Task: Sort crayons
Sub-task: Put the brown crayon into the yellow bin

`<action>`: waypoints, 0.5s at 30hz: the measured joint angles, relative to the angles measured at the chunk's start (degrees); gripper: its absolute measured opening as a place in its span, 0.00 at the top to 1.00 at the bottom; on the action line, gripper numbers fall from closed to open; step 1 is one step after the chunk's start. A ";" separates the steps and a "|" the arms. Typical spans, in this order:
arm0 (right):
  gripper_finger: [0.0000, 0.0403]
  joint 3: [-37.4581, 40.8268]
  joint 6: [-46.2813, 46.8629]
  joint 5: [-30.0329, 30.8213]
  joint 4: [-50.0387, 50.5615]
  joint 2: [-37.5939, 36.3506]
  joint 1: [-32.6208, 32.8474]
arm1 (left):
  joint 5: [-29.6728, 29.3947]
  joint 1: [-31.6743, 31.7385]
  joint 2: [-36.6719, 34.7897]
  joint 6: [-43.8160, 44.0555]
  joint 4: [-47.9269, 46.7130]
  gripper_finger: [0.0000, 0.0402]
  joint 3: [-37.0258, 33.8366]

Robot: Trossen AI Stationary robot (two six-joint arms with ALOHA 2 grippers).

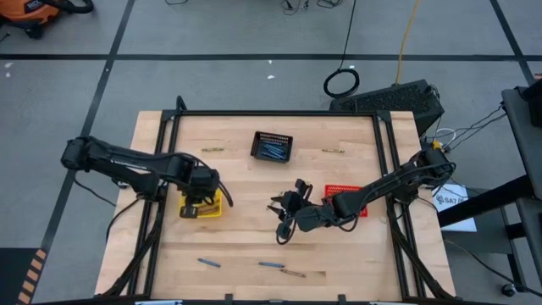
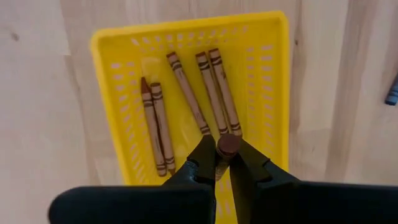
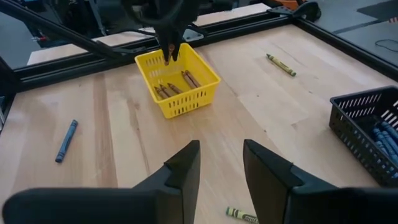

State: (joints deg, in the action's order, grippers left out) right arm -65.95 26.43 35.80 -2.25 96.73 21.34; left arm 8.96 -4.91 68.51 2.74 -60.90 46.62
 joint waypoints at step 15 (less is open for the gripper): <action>0.73 0.02 -0.03 -0.05 0.40 0.00 0.02 | 1.06 0.00 2.69 -0.13 3.10 0.85 -2.18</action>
State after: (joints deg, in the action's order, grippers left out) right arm -65.93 26.40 35.75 -1.85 96.73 21.37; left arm 10.02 -4.91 71.20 2.61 -57.80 44.45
